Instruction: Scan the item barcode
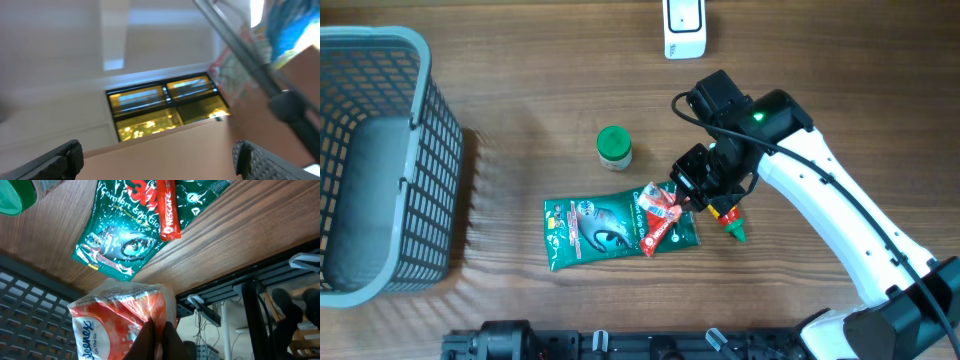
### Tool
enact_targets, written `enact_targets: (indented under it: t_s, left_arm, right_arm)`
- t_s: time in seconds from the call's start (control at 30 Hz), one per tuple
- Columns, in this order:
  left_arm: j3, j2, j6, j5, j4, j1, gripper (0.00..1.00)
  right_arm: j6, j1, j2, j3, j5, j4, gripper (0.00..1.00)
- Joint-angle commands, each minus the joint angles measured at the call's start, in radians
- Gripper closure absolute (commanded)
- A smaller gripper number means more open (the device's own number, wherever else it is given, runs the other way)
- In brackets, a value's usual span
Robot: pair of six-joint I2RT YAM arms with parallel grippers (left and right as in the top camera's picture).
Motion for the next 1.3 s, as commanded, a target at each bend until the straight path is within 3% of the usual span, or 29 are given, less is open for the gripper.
enact_targets:
  t_s: [0.0, 0.23, 0.33, 0.4, 0.5, 0.53, 0.6, 0.67, 0.73, 0.8, 0.9, 1.07, 1.17, 1.27]
  left_arm:
    - [-0.002, -0.035, -0.005, 0.061, 0.003, -0.063, 0.0]
    - [0.0, -0.078, -0.002, 0.029, -0.007, -0.055, 0.0]
    - [-0.014, -0.078, -0.002, -0.165, -0.009, -0.032, 0.0]
    - [-0.058, -0.077, -0.003, -0.299, 0.002, -0.009, 0.0]
    - [-0.119, -0.057, -0.002, -0.421, 0.01, 0.004, 0.0]
    - [-0.14, -0.047, -0.003, -0.476, -0.014, 0.003, 0.0]
    - [-0.179, -0.029, -0.016, -0.528, -0.256, 0.003, 0.0]
    - [-0.217, -0.027, -0.112, -0.528, -0.429, 0.003, 0.0]
    - [-0.283, -0.027, -0.235, -0.558, -0.507, 0.003, 0.0]
    - [-0.393, -0.027, -0.351, -0.618, -0.464, 0.003, 0.0]
    - [-0.511, -0.027, -0.376, -0.624, -0.386, 0.003, 0.0]
    - [-0.752, -0.027, -0.376, -0.578, -0.253, 0.003, 0.0]
    - [-0.838, -0.027, -0.385, -0.563, -0.254, 0.003, 0.0]
    - [-0.878, -0.027, -0.449, -0.564, -0.275, 0.003, 0.0]
  right_arm:
    - [0.022, 0.016, -0.04, 0.013, -0.024, -0.005, 0.96]
    - [-0.011, 0.027, -0.053, 0.013, -0.023, -0.02, 0.96]
    - [-0.052, 0.024, -0.062, 0.013, -0.011, -0.028, 0.96]
    - [-0.053, 0.023, -0.084, 0.013, 0.097, -0.027, 0.96]
    - [-0.054, 0.018, -0.102, 0.013, 0.172, -0.014, 0.96]
    - [-0.053, 0.013, -0.103, 0.013, 0.182, -0.011, 0.96]
    - [-0.061, -0.004, -0.107, 0.013, 0.193, -0.003, 0.96]
    - [-0.062, -0.02, -0.107, 0.013, 0.206, -0.003, 0.96]
    - [-0.061, -0.029, -0.107, 0.013, 0.244, 0.0, 0.96]
    - [-0.064, -0.029, -0.107, 0.013, 0.319, 0.024, 0.96]
    - [-0.09, -0.029, -0.107, 0.013, 0.345, 0.048, 0.96]
    - [-0.215, -0.029, -0.106, 0.013, 0.145, 0.084, 0.96]
    - [-0.296, -0.029, -0.106, 0.013, 0.079, 0.099, 0.96]
    - [-0.442, -0.029, -0.103, 0.012, 0.365, 0.192, 0.96]
